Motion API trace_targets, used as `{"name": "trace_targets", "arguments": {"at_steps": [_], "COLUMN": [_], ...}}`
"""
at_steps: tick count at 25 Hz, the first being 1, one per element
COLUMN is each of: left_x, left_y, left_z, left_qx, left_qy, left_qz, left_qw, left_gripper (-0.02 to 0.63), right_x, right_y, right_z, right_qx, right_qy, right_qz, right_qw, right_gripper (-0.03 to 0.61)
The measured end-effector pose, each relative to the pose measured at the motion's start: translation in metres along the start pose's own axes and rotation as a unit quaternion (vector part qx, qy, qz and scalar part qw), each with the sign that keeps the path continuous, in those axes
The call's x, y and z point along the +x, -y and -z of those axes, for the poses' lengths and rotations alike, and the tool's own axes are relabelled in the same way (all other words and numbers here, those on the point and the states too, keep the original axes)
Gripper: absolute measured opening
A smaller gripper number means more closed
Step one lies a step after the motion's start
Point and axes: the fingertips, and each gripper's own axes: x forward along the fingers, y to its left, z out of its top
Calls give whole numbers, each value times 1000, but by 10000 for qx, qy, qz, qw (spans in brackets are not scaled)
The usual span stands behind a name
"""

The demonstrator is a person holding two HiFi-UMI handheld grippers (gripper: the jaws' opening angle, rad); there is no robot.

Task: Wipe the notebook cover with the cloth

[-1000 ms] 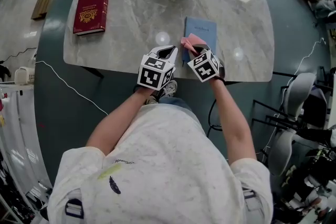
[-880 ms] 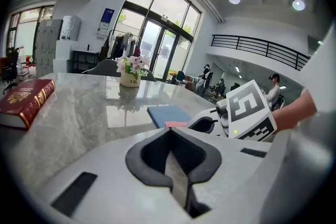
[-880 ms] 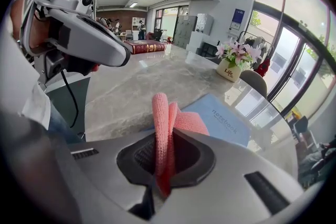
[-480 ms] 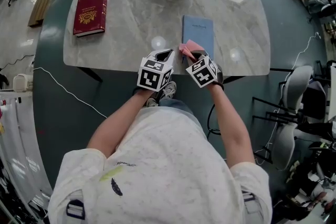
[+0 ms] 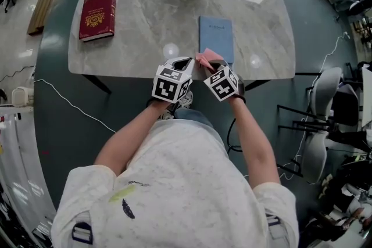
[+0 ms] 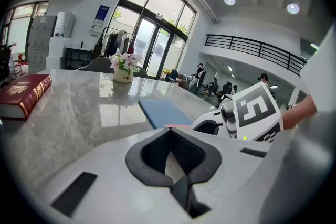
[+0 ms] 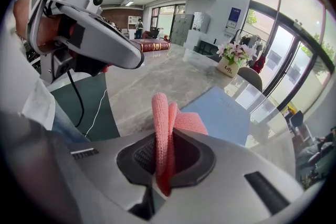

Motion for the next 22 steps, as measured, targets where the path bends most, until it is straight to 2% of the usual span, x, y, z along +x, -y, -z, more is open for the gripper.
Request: {"name": "trace_targets", "arguments": {"at_steps": [5,13,22], "left_x": [-4,0,37], "left_y": [4,6,4], "left_z": [2,-5,-19], "left_qx": [13,42,-89], "left_qy": [4,12,37], "left_qz": [81,97,-165], "left_qw": [10000,9999,9998], "left_gripper": [6,6,6], "right_x": [-13,-36,-33], "right_y": [9,53,116], "right_z": [-4,-21,-35], "right_qx": [-73,-125,-352], "right_qy": [66,298,549], "right_qz": [194,528,591], "right_qw": [9998,9981,9961], "right_gripper": [15,15,15]}}
